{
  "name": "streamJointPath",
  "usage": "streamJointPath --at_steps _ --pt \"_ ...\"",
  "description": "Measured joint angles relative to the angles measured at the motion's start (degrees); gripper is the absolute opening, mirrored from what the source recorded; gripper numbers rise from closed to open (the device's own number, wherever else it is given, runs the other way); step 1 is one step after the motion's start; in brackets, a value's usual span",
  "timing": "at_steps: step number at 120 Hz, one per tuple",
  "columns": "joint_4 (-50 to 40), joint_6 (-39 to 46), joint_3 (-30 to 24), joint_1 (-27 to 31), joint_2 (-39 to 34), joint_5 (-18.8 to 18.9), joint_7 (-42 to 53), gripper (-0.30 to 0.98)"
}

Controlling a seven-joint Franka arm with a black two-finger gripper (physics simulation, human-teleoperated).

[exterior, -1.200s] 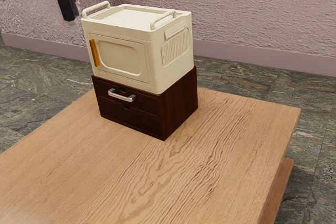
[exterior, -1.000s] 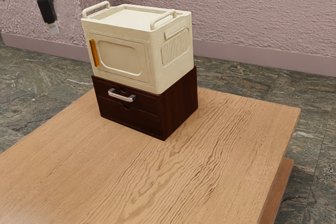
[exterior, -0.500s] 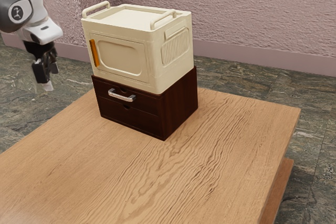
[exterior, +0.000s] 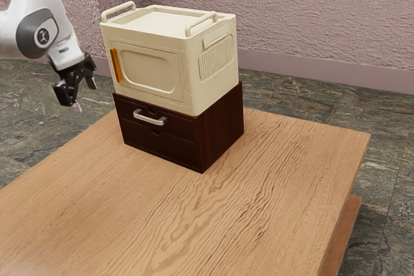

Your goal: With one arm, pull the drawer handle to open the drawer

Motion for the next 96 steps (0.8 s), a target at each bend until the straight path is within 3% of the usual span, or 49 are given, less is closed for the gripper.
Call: streamJointPath --at_steps 43,80,96 --pt "-0.5 9.9 -0.2 -0.2 6.3 -8.3 14.9 0.54" --pt "0.0 15.0 -0.5 -1.0 10.3 -12.6 23.9 0.38" --pt "0.3 16.4 -0.5 -1.0 12.5 -17.3 27.6 0.37"
